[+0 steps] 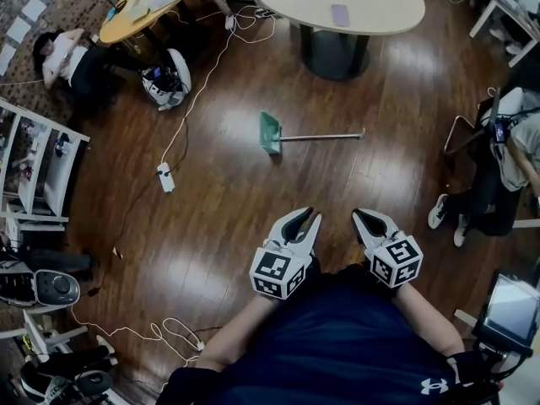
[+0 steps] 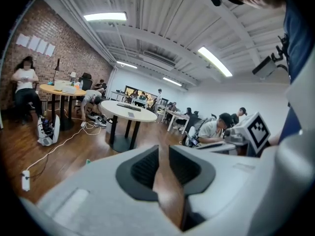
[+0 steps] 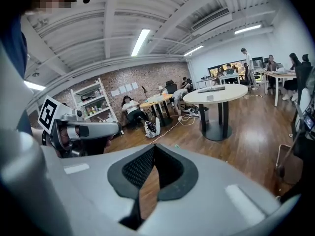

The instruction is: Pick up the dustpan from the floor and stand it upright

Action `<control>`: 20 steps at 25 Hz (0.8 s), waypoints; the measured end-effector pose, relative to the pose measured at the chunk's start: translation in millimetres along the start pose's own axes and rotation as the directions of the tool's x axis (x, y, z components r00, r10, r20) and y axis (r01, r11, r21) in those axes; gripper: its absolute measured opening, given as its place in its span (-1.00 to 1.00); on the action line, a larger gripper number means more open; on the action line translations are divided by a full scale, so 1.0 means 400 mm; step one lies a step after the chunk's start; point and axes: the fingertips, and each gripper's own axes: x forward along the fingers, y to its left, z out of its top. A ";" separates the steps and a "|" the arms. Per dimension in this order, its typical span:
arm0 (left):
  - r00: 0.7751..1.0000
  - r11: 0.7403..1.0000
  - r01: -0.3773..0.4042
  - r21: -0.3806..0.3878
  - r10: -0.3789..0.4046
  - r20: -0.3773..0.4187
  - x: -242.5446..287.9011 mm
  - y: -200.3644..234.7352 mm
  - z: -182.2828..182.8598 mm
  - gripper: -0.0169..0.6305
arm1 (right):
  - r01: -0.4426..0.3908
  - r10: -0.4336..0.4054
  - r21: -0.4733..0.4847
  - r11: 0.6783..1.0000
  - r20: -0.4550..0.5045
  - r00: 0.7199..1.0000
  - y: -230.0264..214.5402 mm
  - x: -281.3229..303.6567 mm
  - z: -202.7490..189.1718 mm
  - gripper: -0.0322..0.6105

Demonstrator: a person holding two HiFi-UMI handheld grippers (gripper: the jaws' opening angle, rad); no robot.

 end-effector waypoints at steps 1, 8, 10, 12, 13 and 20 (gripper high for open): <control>1.000 1.000 -0.004 0.005 0.004 0.008 0.006 0.023 0.014 -0.74 | 0.012 -0.012 -0.001 1.000 -0.002 1.000 -0.002 0.015 0.009 -0.87; 1.000 1.000 -0.010 -0.009 0.010 0.020 0.075 0.127 0.084 -0.79 | 0.064 -0.064 0.006 0.998 -0.016 0.998 -0.054 0.084 0.063 -0.87; 0.999 1.000 -0.024 -0.014 0.024 0.023 0.104 0.144 0.094 -0.79 | 0.065 -0.065 0.014 0.998 -0.020 0.998 -0.077 0.103 0.071 -0.87; 0.999 0.999 -0.035 -0.021 0.035 0.023 0.139 0.157 0.101 -0.79 | 0.060 -0.059 0.029 0.998 -0.027 0.998 -0.109 0.124 0.072 -0.87; 0.999 0.999 -0.040 -0.021 0.041 0.021 0.159 0.163 0.106 -0.79 | 0.055 -0.054 0.037 0.998 -0.029 0.998 -0.129 0.136 0.075 -0.87; 0.994 0.994 -0.109 0.016 0.108 0.027 0.340 0.192 0.197 -0.79 | 0.015 -0.016 0.060 0.998 0.016 1.000 -0.333 0.227 0.205 -0.87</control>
